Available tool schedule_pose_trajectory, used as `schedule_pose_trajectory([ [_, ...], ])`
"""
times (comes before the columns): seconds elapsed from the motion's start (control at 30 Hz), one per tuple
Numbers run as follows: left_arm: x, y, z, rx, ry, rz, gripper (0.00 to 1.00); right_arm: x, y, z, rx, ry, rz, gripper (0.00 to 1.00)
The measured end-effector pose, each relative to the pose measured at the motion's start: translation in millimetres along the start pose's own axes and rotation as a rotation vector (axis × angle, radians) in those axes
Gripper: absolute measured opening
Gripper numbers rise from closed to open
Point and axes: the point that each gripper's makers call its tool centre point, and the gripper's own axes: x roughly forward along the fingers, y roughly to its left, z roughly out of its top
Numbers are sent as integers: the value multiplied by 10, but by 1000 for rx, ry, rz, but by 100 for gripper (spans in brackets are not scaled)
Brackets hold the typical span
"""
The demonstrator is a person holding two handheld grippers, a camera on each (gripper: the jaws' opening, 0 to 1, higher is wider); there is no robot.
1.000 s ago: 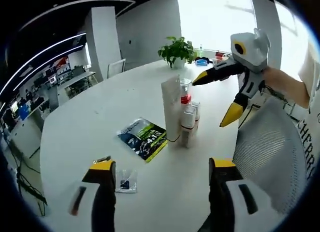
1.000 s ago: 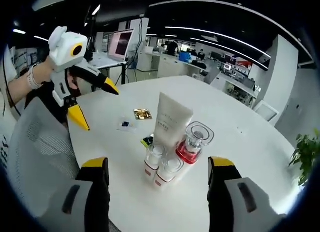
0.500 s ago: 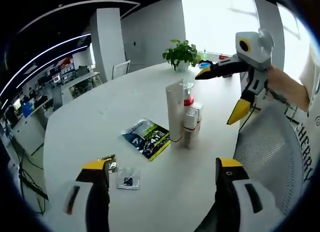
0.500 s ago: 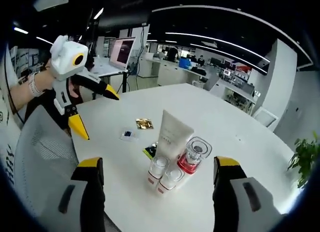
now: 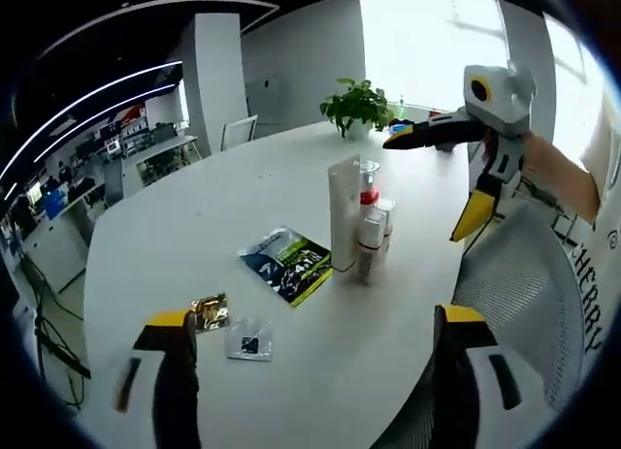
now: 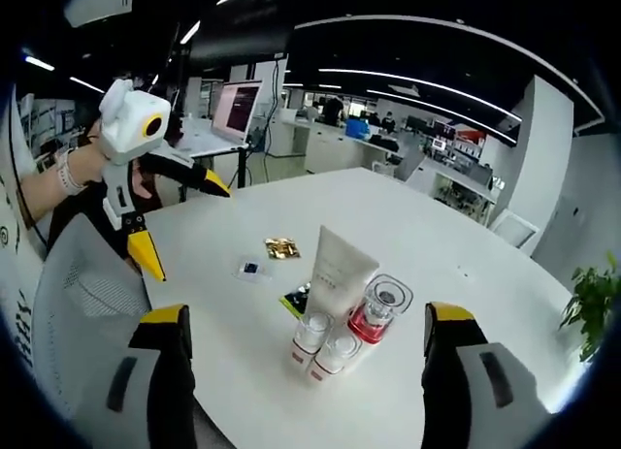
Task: Arrange the skincare products in the storage area until every visible bottle or jar stands upright without overlapping.
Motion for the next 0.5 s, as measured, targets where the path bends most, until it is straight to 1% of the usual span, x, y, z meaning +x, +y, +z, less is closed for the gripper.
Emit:
schedule_pose_trajectory([
  [0.1, 6, 2, -18, 3, 5, -4, 99, 0, -2, 5, -2, 0, 0, 99],
  [0.27, 26, 0, -38, -21, 0, -13, 99, 10, 7, -17, -8, 12, 3, 99],
  [0.5, 37, 26, -113, -49, 21, -15, 99, 40, 29, -42, -25, 29, 10, 99],
])
